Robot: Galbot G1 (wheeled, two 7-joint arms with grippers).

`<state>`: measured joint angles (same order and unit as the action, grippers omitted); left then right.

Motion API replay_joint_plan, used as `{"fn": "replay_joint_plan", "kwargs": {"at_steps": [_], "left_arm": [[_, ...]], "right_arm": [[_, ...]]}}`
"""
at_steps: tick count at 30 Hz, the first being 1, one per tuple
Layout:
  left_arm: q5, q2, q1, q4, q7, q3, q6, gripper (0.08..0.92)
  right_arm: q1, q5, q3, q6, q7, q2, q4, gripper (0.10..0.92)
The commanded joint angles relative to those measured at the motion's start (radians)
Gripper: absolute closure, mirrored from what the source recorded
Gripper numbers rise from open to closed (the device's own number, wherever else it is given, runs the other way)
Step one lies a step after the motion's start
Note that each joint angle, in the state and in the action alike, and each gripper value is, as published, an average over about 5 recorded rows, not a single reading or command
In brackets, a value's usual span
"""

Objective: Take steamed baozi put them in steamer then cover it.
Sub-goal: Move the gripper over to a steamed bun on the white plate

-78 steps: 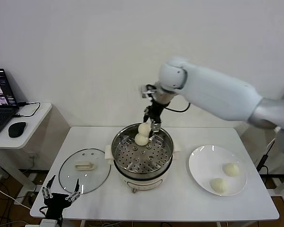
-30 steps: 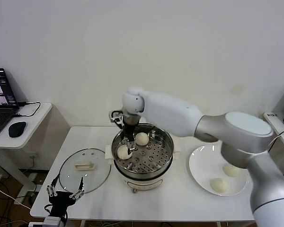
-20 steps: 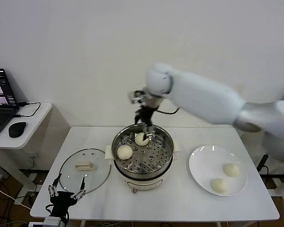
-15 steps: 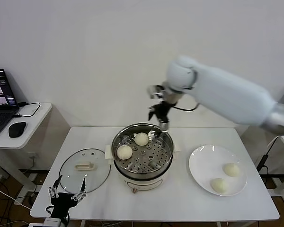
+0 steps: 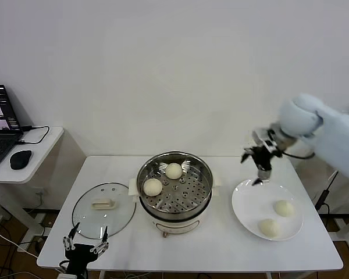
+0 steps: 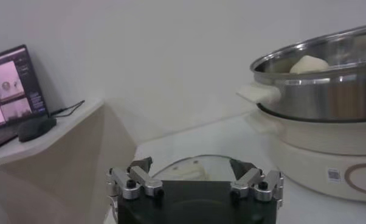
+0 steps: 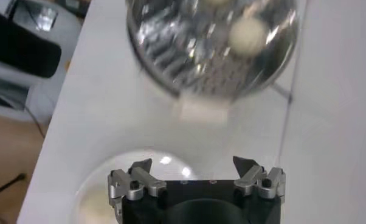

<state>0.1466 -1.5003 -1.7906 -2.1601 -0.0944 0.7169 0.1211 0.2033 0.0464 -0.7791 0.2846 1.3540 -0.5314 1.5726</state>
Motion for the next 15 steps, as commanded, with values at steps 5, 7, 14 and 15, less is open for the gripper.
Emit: {"fn": "replay_joint_plan", "kwargs": {"at_steps": [5,7,14,15], "left_arm": [[-0.003,0.002,-0.025,0.013,-0.001,0.020,0.000,0.177],[-0.003,0.001,-0.025,0.014,-0.002,0.020,0.000,0.177],[0.002,0.000,-0.022,0.025,-0.005,0.018,0.001,0.177],[0.003,0.000,-0.022,0.028,-0.005,0.017,0.001,0.177]], "right_arm": [[-0.403,0.211,0.234,-0.052,-0.015,0.085,-0.033,0.202],[-0.426,0.223,0.247,-0.056,-0.020,0.075,-0.052,0.202],[-0.481,0.227,0.268,-0.060,-0.040,0.058,-0.084,0.202],[-0.493,0.228,0.276,-0.059,-0.041,0.053,-0.088,0.202]]}}
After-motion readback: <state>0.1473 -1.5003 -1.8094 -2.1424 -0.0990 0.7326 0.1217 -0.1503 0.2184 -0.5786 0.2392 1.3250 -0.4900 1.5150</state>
